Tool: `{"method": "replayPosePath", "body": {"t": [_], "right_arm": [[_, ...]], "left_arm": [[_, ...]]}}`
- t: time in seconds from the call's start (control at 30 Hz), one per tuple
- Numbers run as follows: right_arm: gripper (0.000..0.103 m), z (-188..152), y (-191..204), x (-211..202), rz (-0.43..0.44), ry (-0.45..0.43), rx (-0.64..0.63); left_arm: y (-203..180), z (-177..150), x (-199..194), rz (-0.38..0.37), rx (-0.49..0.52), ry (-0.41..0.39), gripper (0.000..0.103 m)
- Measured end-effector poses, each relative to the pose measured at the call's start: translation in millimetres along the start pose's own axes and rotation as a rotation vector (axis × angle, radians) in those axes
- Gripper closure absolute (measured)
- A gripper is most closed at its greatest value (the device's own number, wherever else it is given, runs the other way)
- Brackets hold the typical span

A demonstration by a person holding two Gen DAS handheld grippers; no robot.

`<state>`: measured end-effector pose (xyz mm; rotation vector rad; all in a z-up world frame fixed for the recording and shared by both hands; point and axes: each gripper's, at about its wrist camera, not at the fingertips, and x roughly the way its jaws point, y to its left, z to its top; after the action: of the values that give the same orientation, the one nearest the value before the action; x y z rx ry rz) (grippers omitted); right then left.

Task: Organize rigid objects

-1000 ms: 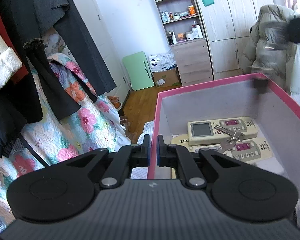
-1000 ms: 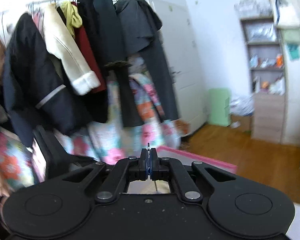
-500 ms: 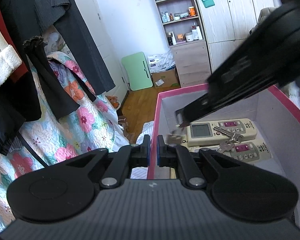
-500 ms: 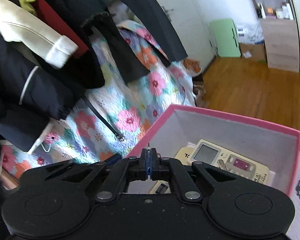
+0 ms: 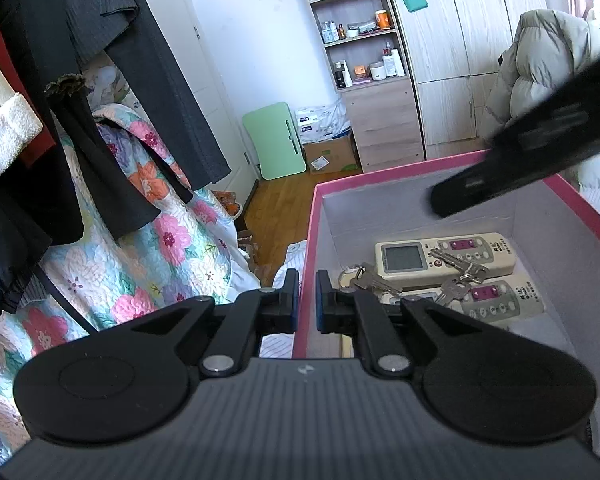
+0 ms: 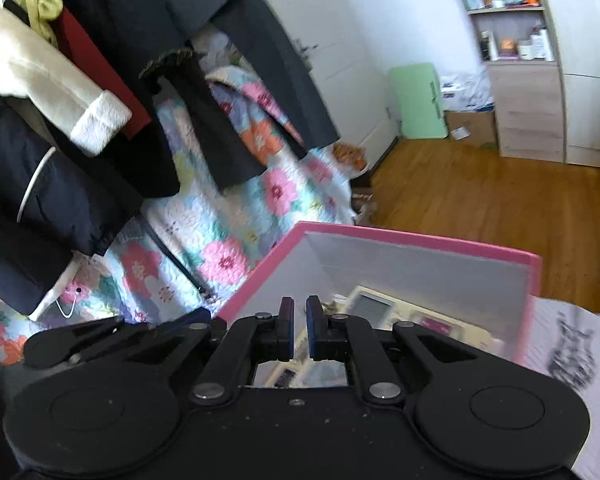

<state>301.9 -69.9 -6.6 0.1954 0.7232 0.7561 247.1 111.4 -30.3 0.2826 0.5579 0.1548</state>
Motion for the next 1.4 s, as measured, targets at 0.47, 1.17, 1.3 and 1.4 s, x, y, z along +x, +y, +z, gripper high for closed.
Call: {"method": "replayPosePath", "body": {"t": [0.47, 1.17, 1.3, 1.4], "right_arm": [[0.078, -61.5, 6.5, -113.0, -0.131, -0.09, -0.054], [0.067, -109.5, 49.7, -205.1, -0.281, -0.257, -0.135], [0.06, -120.6, 57.2, -219.0, -0.31, -0.282, -0.134], [0.059, -126.8, 54.4, -224.3, -0.3, -0.279, -0.096]], "left_arm": [[0.1, 5.3, 5.6, -0.008, -0.006, 0.034, 0.095], [9.6, -3.7, -150.6, -0.065, -0.167, -0.038, 0.056], [-3.7, -14.1, -175.0, -0.142, -0.166, -0.017, 0.052], [-9.6, -19.6, -183.3, -0.22, -0.208, 0.005, 0.049]]}}
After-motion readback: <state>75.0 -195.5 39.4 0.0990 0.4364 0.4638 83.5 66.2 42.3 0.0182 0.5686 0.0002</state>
